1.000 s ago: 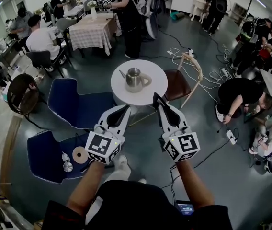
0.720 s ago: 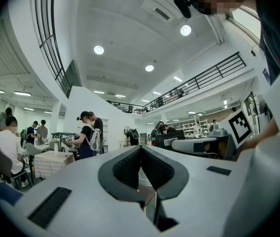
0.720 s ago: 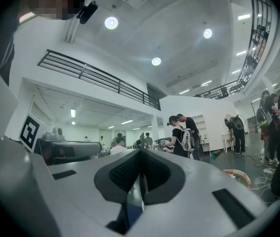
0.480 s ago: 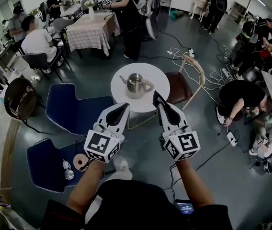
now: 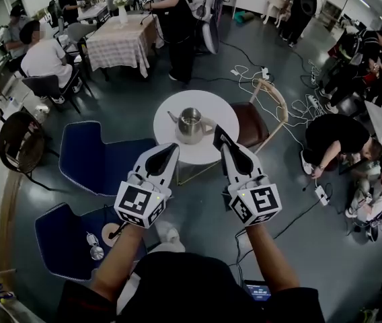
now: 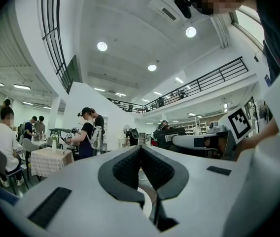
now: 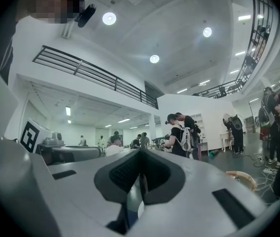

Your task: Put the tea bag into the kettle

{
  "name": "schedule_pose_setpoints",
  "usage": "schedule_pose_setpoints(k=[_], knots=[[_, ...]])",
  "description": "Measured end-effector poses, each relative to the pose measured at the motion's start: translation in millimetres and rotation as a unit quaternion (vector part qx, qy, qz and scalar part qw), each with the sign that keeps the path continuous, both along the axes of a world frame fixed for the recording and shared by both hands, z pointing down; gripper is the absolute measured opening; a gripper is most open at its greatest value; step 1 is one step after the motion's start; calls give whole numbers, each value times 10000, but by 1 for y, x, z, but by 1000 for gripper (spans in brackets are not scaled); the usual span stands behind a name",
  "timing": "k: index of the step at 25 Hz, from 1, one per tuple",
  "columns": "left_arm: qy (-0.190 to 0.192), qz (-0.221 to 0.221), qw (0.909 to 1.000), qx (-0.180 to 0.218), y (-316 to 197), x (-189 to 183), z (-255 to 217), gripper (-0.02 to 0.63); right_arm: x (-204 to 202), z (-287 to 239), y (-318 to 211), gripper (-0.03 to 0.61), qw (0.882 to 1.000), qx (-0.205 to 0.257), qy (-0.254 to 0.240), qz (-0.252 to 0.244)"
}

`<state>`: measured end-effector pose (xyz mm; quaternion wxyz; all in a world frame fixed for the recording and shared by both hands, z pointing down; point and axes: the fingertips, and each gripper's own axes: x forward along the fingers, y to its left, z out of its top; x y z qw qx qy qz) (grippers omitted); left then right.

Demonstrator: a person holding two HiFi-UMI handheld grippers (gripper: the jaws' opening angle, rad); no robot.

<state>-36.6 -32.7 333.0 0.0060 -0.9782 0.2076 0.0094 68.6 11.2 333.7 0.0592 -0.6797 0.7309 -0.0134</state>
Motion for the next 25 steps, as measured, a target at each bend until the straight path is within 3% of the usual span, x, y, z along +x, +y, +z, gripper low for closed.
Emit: schedule_pose_setpoints(k=[14, 25], knots=[[106, 192, 9997, -84, -90, -14, -5, 15, -17, -12, -88, 20, 9999, -40, 90, 130], [114, 338, 9993, -103, -114, -18, -1, 15, -18, -5, -106, 20, 9994, -53, 105, 332]])
